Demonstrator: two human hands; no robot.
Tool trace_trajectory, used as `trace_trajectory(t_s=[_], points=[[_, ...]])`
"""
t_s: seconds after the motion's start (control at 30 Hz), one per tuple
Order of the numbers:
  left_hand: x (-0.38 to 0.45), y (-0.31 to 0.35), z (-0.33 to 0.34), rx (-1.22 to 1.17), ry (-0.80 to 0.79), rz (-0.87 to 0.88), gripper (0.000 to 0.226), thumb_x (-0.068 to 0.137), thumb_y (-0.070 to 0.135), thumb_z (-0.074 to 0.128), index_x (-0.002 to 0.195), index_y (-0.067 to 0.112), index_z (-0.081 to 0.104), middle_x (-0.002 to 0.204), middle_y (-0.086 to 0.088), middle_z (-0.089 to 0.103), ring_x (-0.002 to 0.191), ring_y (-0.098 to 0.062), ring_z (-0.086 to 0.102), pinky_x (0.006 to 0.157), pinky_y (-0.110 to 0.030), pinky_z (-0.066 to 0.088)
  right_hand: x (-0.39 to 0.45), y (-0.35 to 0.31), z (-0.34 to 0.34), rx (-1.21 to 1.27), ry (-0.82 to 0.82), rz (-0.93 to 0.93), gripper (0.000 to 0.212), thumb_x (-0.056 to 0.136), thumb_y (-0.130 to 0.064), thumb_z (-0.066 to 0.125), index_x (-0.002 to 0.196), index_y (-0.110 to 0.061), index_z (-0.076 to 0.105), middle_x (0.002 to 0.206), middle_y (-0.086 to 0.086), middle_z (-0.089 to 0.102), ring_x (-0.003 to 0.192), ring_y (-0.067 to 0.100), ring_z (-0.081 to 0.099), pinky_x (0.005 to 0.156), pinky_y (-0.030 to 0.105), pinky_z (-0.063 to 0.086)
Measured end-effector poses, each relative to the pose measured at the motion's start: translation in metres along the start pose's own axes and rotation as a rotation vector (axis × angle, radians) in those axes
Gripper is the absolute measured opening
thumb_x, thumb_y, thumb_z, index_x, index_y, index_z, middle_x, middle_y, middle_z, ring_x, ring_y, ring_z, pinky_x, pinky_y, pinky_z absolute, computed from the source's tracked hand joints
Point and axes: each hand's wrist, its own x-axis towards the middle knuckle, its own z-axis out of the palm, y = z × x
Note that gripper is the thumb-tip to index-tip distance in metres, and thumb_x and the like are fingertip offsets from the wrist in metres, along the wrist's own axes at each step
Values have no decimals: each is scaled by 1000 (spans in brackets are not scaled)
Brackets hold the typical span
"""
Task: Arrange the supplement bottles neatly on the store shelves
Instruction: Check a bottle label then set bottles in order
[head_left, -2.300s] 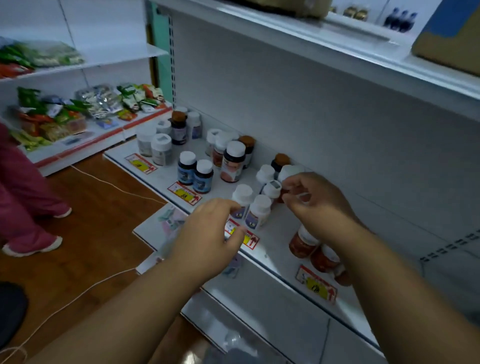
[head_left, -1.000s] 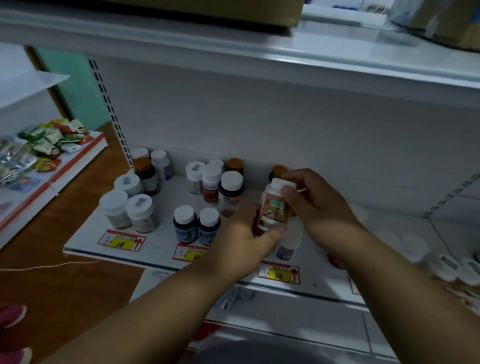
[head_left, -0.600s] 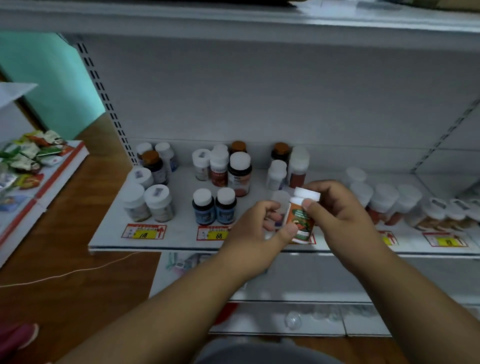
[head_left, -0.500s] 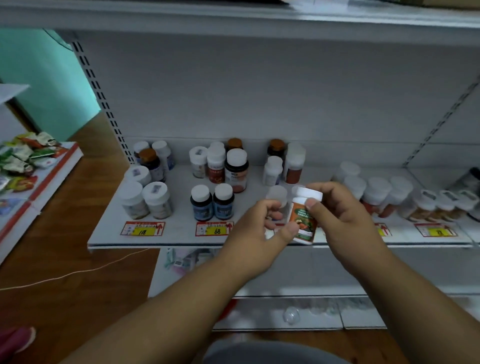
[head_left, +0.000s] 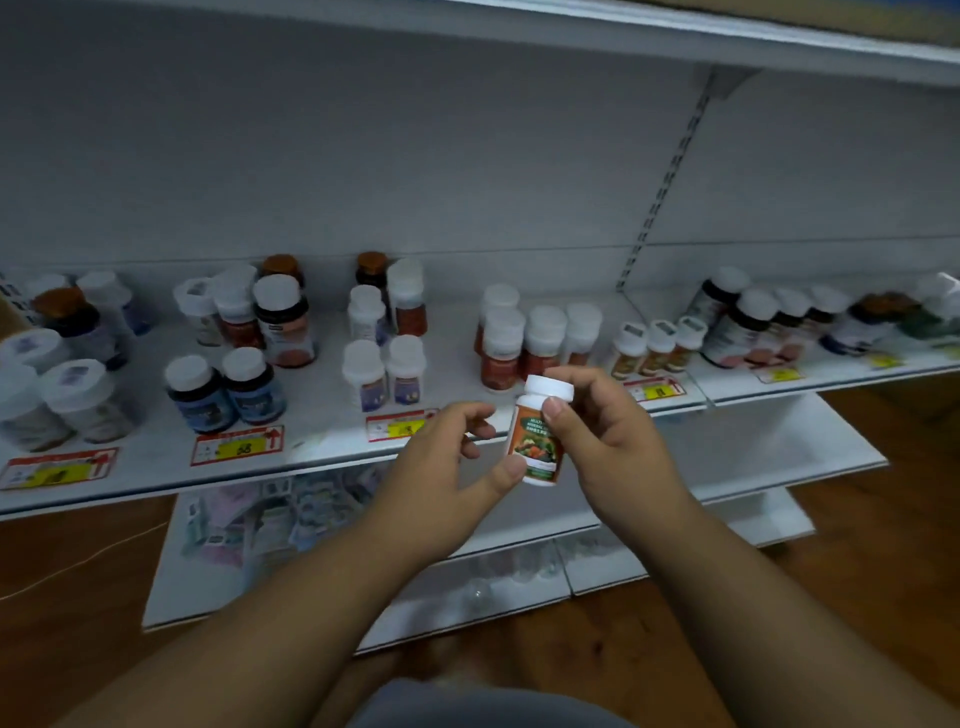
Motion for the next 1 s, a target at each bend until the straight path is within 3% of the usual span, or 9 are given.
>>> trace_trajectory(t_s=[0.13,0.27,0.43,0.57,0.7,0.87,0.93,1.0], points=[[12,35,64,-38,-30,36,69,72,68,54,132,34,46,113,19,55,98,1,53,80,-13,41,-18,2,-72,-17,52,14,20,94,-14,58,108,-28,62,99,-4,68,92,15,66,75,26,55],[22,67,122,-41,-48,74,70,71,68,53,130,32,46,113,17,55,99,-1,53,84,-20,45,-30,5,-135,-48,76,24,20,94,-15,59,111,-26,62,101,-1,68,94,22,65,75,29,56],[31,83,177,9,-78,94,68,72,72,53,129,37,44,114,22,52,101,3,51,81,-19,42,-35,12,-191,-69,79,3,23,94,-15,59,102,-36,60,93,-13,68,84,10,64,70,20,54],[43,81,191,107,-64,106,66,74,73,52,129,38,41,116,23,50,104,6,48,84,-19,42,-21,21,-215,-110,120,37,21,92,-18,63,101,-36,60,93,-4,65,85,17,62,71,24,57],[77,76,193,174,-23,144,71,79,72,45,136,30,39,122,14,50,104,3,47,88,-24,42,21,29,-227,-182,165,-13,17,89,-20,66,96,-32,58,87,-19,65,79,0,63,70,21,54],[128,77,195,207,-26,160,65,84,63,47,137,26,40,128,8,52,107,0,45,90,-24,38,72,42,-237,-285,200,9,11,88,-29,66,93,-34,57,90,-10,66,84,11,66,77,45,57],[141,77,196,249,-27,186,61,84,62,48,134,27,41,125,9,52,107,-1,44,89,-24,37,87,45,-238,-292,177,-16,11,88,-31,65,92,-37,57,89,-13,67,82,9,67,76,44,58],[150,75,195,312,4,211,60,84,63,46,132,26,43,122,7,53,108,-7,46,89,-28,39,103,48,-239,-290,145,-45,12,87,-31,65,90,-40,57,87,-17,67,79,4,66,73,35,58]])
